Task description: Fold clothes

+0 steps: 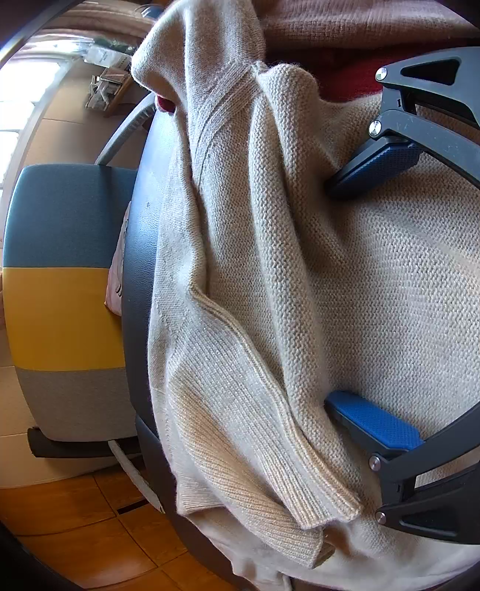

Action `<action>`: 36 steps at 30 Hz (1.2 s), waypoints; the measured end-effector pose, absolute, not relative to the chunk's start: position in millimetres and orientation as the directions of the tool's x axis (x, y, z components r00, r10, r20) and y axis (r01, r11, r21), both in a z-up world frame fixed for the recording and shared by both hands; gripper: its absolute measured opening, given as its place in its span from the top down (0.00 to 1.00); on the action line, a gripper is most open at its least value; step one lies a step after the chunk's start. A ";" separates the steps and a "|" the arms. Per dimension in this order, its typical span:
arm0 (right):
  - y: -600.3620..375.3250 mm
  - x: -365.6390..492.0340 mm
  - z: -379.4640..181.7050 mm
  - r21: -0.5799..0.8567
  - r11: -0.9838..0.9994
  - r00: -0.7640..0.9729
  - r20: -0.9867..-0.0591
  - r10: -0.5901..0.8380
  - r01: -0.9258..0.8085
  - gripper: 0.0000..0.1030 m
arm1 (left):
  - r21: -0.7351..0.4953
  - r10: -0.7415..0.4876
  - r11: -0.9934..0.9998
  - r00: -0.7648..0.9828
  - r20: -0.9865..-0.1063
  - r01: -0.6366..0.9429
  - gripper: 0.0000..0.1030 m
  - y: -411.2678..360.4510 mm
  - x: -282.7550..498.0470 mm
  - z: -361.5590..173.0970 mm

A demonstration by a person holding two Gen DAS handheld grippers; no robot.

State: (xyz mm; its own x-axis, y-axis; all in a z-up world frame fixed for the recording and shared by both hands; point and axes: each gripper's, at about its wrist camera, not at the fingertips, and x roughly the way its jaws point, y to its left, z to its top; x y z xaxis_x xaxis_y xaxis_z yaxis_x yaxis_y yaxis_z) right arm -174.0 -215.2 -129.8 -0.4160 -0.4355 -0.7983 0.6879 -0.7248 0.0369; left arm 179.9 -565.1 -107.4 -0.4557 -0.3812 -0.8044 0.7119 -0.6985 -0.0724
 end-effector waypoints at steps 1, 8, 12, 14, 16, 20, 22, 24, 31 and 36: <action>-214.8 -172.1 -129.5 0.039 -0.726 -0.415 -0.799 -0.436 0.687 0.00 | -0.095 -0.330 -0.764 -0.514 -0.792 0.638 0.87 -534.6 175.5 -104.8; -216.7 -148.1 -115.6 0.156 -0.682 -0.307 -0.806 -0.506 0.715 0.00 | -0.196 -0.062 -0.920 -0.621 -0.781 0.339 0.87 -372.6 156.4 -122.4; -217.7 -143.3 -83.8 0.350 -0.573 -0.194 -0.705 -0.682 0.741 0.00 | -0.171 -0.012 -0.955 -0.608 -0.794 0.243 0.87 -321.8 152.0 -138.3; -222.8 -143.5 -76.9 0.419 -0.545 -0.158 -0.670 -0.725 0.726 0.00 | -0.133 -0.025 -0.968 -0.607 -0.795 0.213 0.87 -304.7 153.8 -139.0; -228.0 -145.7 -75.5 0.478 -0.539 -0.134 -0.649 -0.749 0.693 0.00 | -0.119 -0.032 -0.971 -0.610 -0.792 0.206 0.86 -303.0 162.6 -139.2; -239.7 -177.4 -94.3 0.549 -0.587 -0.141 -0.648 -0.748 0.595 0.00 | -0.209 0.037 -0.953 -0.601 -0.798 0.219 0.81 -325.2 165.8 -144.3; -242.2 -192.1 -103.9 0.595 -0.590 -0.131 -0.635 -0.761 0.546 0.00 | -0.209 0.048 -0.956 -0.592 -0.805 0.206 0.82 -328.4 166.2 -145.9; -248.8 -195.7 -111.3 0.606 -0.605 -0.130 -0.643 -0.755 0.516 0.00 | -0.148 0.019 -0.973 -0.576 -0.817 0.178 0.84 -322.2 165.7 -145.5; -286.9 -182.8 -108.9 0.774 -0.352 0.154 -0.493 -0.856 0.526 0.00 | 0.053 -0.068 -0.998 -0.498 -0.864 0.045 0.92 -305.2 177.6 -137.8; -319.6 -180.7 -103.5 0.849 -0.214 0.294 -0.387 -0.874 0.483 0.00 | 0.072 -0.071 -0.997 -0.454 -0.888 0.016 0.92 -310.5 170.5 -136.1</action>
State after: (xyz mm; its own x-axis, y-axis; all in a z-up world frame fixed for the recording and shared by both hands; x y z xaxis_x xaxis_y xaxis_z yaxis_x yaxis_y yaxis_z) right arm -180.7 -319.6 -103.5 0.2937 -0.8740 -0.3872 0.4825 -0.2141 0.8493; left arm 170.5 -310.5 -136.1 -0.4541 -0.0712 -0.8881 0.0160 -0.9973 0.0718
